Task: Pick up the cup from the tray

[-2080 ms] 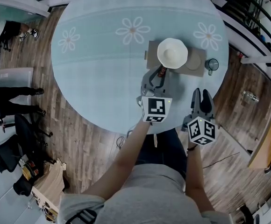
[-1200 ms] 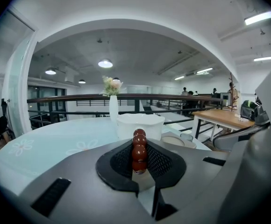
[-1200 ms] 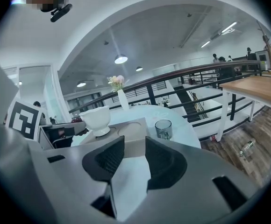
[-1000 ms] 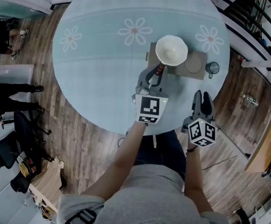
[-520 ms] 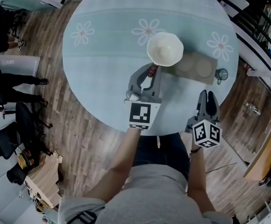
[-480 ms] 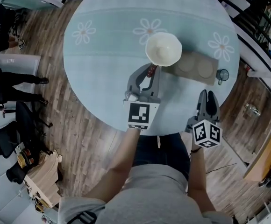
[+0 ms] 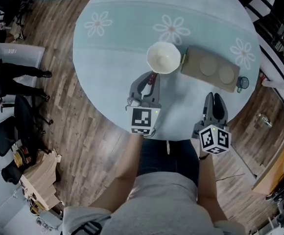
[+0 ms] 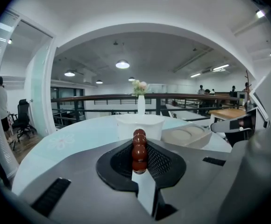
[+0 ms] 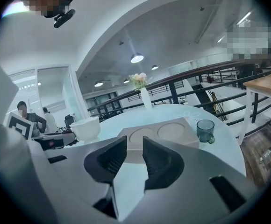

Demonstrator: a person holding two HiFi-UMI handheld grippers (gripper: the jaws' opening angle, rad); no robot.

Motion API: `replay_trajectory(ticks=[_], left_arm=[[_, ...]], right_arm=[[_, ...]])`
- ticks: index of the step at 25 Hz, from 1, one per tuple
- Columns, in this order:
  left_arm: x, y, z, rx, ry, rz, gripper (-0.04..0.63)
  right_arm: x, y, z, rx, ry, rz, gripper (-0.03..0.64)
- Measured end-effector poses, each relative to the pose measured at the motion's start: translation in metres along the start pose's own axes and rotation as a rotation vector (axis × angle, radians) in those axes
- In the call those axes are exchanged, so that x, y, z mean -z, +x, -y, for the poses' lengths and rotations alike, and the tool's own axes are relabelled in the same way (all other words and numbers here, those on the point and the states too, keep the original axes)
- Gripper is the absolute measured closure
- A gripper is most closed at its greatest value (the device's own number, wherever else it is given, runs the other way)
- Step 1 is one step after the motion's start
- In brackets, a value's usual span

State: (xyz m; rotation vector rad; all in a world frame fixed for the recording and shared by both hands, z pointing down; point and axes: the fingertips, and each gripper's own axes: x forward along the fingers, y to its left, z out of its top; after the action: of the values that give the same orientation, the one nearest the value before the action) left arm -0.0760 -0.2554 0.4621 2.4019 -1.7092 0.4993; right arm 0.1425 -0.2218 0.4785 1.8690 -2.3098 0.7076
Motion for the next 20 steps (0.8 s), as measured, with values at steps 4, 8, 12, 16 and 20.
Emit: replay_trajectory(ticks=[4,8,12,16,20], left_arm=[[0.029,0.004,0.006,0.03,-0.005,-0.051,0.56],[0.054,0.007,0.012,0.042,-0.069,-0.084,0.56],[0.067,0.009,0.01,0.039,-0.09,-0.107,0.56],[0.071,0.013,0.01,0.048,-0.068,-0.112,0.56],[0.073,0.013,0.01,0.062,-0.064,-0.103,0.56]], right_arm=[[0.004,0.003,-0.007,-0.009,-0.01,-0.01,0.515],[0.008,0.002,-0.009,-0.003,-0.01,-0.019,0.515],[0.008,0.002,-0.012,0.003,-0.01,-0.021,0.515],[0.011,0.002,-0.012,0.007,-0.005,-0.024,0.515],[0.012,0.003,-0.015,0.004,-0.007,-0.028,0.515]])
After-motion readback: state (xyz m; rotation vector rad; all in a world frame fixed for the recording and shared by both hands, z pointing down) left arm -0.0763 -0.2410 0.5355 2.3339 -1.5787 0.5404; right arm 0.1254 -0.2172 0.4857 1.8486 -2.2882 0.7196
